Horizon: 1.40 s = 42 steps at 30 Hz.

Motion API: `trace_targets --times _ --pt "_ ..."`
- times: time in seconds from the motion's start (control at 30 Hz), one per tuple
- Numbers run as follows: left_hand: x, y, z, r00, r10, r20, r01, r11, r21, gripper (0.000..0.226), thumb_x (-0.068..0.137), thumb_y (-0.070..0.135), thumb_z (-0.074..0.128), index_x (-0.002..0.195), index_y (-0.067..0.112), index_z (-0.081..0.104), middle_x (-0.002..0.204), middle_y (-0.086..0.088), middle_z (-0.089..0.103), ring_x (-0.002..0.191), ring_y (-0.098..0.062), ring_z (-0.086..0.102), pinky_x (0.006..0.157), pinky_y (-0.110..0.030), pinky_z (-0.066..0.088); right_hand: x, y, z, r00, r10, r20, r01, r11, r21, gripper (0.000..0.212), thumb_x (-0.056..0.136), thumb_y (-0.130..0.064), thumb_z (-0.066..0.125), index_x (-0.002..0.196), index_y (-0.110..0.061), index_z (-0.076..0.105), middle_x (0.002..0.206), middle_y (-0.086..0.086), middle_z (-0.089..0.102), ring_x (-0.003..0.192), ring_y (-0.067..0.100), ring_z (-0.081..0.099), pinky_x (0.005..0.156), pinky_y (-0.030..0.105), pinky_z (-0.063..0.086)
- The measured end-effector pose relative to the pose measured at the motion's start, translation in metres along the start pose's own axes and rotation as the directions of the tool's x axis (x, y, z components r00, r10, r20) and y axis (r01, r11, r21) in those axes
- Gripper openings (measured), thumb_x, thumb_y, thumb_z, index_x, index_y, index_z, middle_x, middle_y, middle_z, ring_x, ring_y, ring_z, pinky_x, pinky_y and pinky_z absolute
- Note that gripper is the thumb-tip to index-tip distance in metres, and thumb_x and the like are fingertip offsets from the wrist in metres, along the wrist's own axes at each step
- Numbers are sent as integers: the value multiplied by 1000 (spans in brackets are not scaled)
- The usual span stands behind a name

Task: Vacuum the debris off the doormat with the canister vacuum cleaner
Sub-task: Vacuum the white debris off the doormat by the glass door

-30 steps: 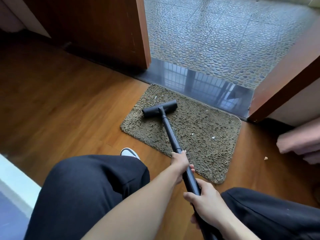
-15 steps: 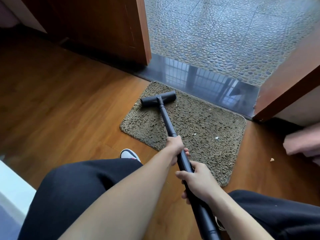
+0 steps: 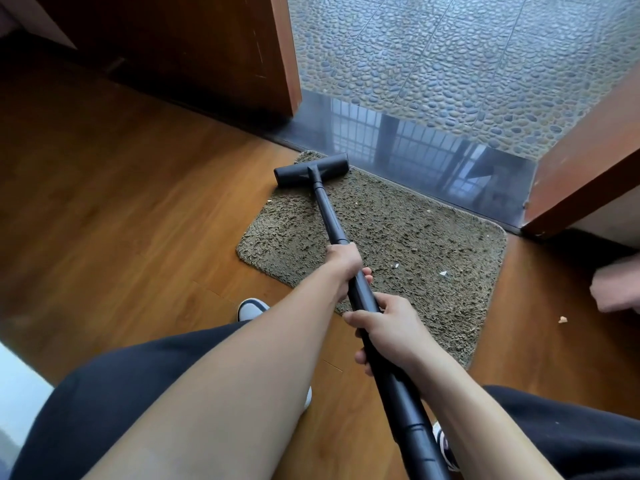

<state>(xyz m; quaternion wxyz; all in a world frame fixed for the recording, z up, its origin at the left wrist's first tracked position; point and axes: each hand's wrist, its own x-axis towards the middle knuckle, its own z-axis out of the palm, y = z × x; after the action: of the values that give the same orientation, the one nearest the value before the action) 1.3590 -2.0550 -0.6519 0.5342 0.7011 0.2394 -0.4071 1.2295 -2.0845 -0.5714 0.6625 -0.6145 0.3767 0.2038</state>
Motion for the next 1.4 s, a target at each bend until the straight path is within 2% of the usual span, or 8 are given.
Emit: trace_targets --times 0.1,0.3,0.47,0.6,0.7,0.93,1.1,1.4 --pt "-8 -6 0 1000 8 -7 -8 1000 0 35 106 33 38 128 5 43 68 -9 54 48 -18 52 35 -18 44 -7 6 0 1000 0 -8 0 1000 -30 9 94 -8 63 99 -8 56 81 14 51 36 18 58 36 24 44" --pt "-35 -34 3 1000 0 -7 -1 999 -33 32 105 29 37 127 5 41 68 -9 50 48 -18 49 39 -21 45 -39 24 -2 1000 4 -19 -6 994 -106 10 92 -9 63 99 -14 57 78 13 53 38 20 58 39 27 46" --pt "-59 -69 2 1000 1 -27 -2 999 -41 29 105 29 35 122 6 40 74 -9 49 50 -17 50 40 -23 46 -75 47 -1 999 -26 -35 17 970 -242 13 90 -12 64 99 -18 58 78 11 59 40 25 61 38 29 49" --pt "-80 -99 -2 999 -17 -39 15 998 -58 24 105 31 34 114 9 38 70 -8 48 48 -18 50 44 -26 46 -100 63 3 998 -49 -39 31 931 -363 13 85 -19 64 98 -19 59 78 13 65 46 34 69 37 34 52" --pt "-89 -113 -7 998 -23 -53 20 998 -65 26 105 33 35 115 9 38 73 -9 49 49 -19 51 45 -27 47 -111 73 5 998 -59 -25 41 890 -455 16 83 -24 65 98 -22 62 79 11 70 50 29 71 40 29 52" --pt "-93 -111 -27 994 -30 -107 20 996 -87 30 105 33 35 120 7 41 70 -9 52 50 -20 52 46 -26 48 -110 69 18 998 -56 22 60 911 -408 13 86 -18 61 98 -17 57 82 16 66 45 32 68 38 33 51" --pt "-75 -100 -38 989 -29 -142 15 995 -99 33 105 33 38 121 5 44 69 -10 54 48 -20 52 43 -25 46 -88 62 30 998 -65 17 67 920 -386 10 86 -12 58 95 -14 55 76 14 61 41 29 65 36 34 52" --pt "-41 -78 -54 990 -22 -138 -15 966 -260 28 104 31 45 111 4 45 68 -7 50 48 -17 50 42 -24 45 -43 42 45 997 -71 24 74 913 -401 10 87 -13 59 96 -12 55 79 13 58 41 30 65 35 31 49"
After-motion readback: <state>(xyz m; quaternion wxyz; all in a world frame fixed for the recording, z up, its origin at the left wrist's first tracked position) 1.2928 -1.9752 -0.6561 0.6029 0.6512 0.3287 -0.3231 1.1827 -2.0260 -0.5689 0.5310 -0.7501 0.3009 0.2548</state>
